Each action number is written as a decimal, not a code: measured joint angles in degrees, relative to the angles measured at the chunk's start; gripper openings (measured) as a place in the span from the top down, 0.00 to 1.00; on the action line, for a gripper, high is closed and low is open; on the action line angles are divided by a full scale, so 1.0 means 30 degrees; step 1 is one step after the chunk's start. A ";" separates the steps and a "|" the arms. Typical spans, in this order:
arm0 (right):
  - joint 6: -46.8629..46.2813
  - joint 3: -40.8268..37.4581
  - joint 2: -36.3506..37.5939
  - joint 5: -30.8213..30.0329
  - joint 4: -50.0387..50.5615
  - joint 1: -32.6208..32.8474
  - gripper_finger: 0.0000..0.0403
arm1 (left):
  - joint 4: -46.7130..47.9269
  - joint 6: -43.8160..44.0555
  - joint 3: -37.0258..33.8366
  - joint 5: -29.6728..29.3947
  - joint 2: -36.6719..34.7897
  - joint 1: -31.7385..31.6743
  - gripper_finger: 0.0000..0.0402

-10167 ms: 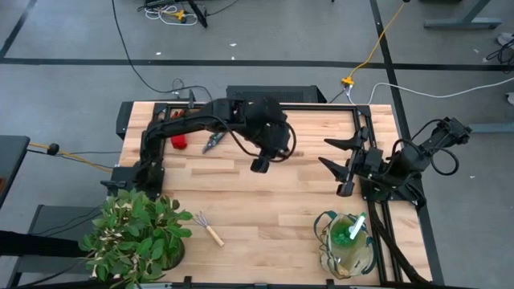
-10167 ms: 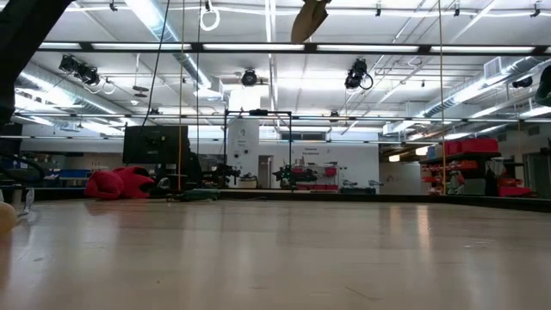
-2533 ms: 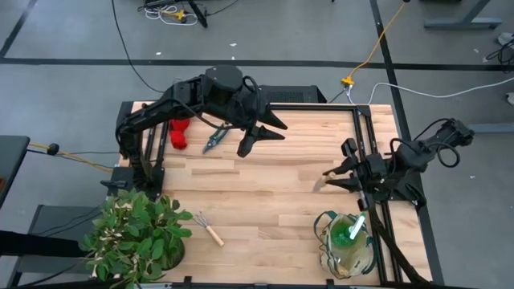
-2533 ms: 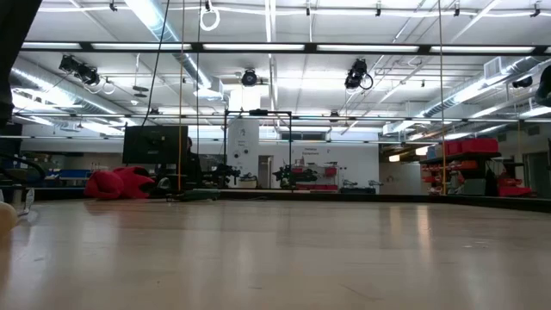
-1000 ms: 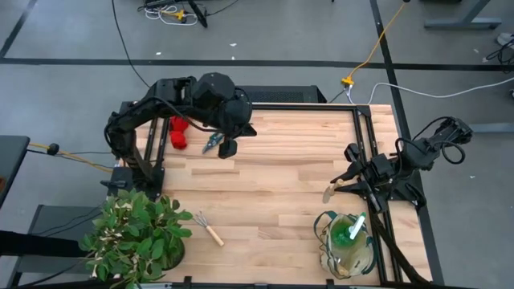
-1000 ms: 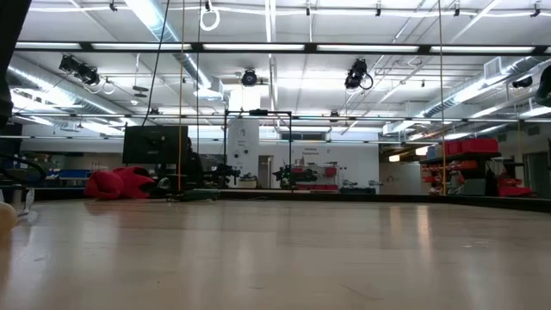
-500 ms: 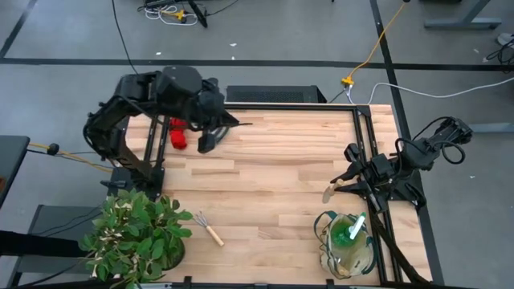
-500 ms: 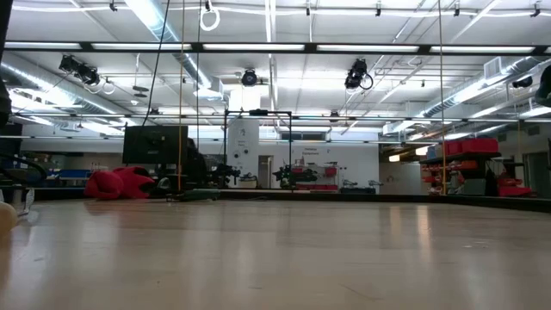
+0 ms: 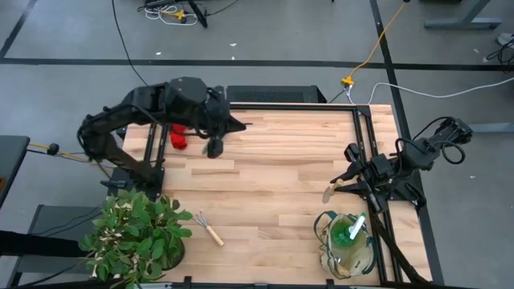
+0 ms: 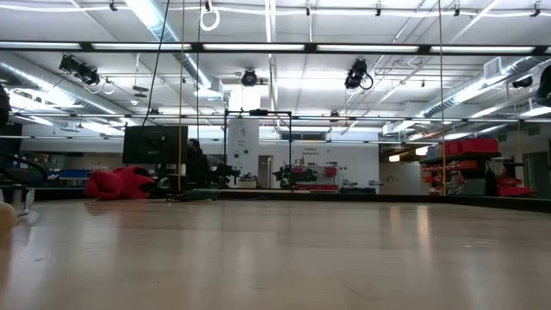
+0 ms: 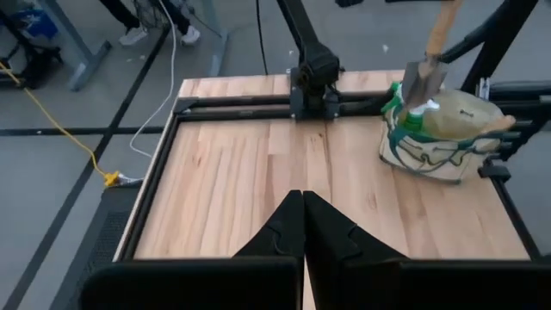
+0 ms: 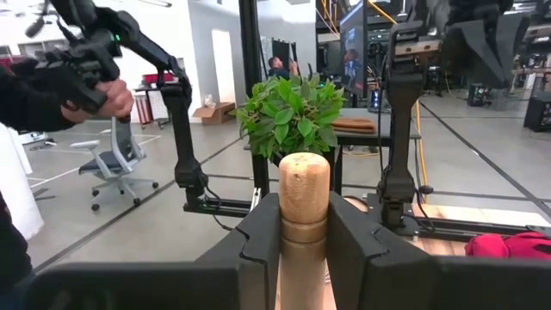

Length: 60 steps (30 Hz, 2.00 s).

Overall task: Pick & Place Garden tools in Gardening bag
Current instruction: Put the brown trowel into the white gardening bag

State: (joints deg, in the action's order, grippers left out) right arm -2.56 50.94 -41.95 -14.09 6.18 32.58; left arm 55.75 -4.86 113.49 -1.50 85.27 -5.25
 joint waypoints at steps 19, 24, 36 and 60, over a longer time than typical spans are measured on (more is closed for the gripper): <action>-0.0477 0.0000 -0.0029 0.3281 0.0748 0.0006 0.83 | -1.2196 0.2043 -1.4305 0.1122 -0.7977 0.0560 1.00; -0.0426 0.0000 -0.0191 0.5261 0.1868 0.0007 0.84 | -1.3062 0.2498 -1.4892 0.1217 -0.8621 0.0553 1.00; 0.0004 0.0000 -0.1235 0.8374 0.2170 0.0700 0.86 | -1.3084 0.3420 -1.4892 0.1545 -0.8690 0.0553 1.00; -0.0099 -0.0825 -0.5074 0.9725 0.0518 0.5021 0.86 | -1.3073 0.4061 -1.4892 0.1920 -0.8683 0.0545 0.99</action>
State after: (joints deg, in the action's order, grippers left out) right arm -2.85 48.46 -57.18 15.09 7.74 47.64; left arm 16.53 7.32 68.82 4.26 59.22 -3.62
